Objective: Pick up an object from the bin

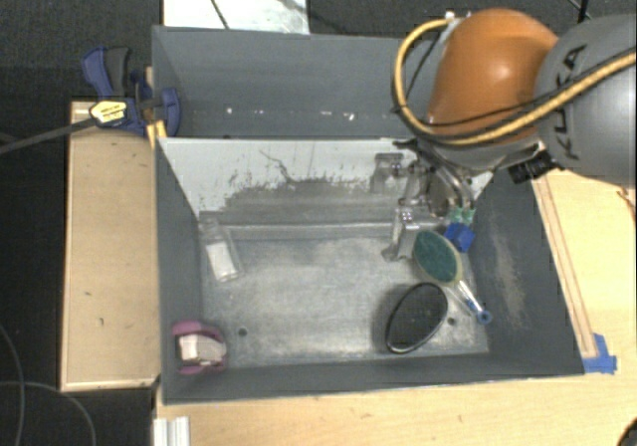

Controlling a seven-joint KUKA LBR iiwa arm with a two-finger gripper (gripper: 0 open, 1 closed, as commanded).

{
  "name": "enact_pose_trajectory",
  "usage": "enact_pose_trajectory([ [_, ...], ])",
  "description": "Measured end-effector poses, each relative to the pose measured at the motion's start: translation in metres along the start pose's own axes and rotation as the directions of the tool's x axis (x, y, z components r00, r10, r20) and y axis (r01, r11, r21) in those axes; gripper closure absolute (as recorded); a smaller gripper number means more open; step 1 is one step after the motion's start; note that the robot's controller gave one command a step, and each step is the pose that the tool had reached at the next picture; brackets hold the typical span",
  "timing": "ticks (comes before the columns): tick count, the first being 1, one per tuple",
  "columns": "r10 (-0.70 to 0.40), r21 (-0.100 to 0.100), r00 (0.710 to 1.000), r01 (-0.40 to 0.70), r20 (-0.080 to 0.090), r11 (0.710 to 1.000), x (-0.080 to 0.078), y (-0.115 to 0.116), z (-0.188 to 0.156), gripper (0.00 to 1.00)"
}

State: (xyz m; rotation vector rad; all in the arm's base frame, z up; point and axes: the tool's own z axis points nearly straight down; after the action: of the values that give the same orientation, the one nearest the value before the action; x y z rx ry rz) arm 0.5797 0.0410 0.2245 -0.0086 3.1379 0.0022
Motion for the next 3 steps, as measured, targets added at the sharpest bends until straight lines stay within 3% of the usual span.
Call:
enact_pose_trajectory([
  [1, -0.192, 0.002, 0.981, 0.192, -0.006, 0.981, 0.003, -0.084, 0.059, 0.00],
  [2, -0.271, 0.000, 0.962, 0.271, -0.006, 0.963, 0.005, -0.131, 0.118, 0.00],
  [3, -0.674, -0.007, 0.739, 0.674, -0.002, 0.739, -0.008, -0.130, 0.153, 0.00],
])
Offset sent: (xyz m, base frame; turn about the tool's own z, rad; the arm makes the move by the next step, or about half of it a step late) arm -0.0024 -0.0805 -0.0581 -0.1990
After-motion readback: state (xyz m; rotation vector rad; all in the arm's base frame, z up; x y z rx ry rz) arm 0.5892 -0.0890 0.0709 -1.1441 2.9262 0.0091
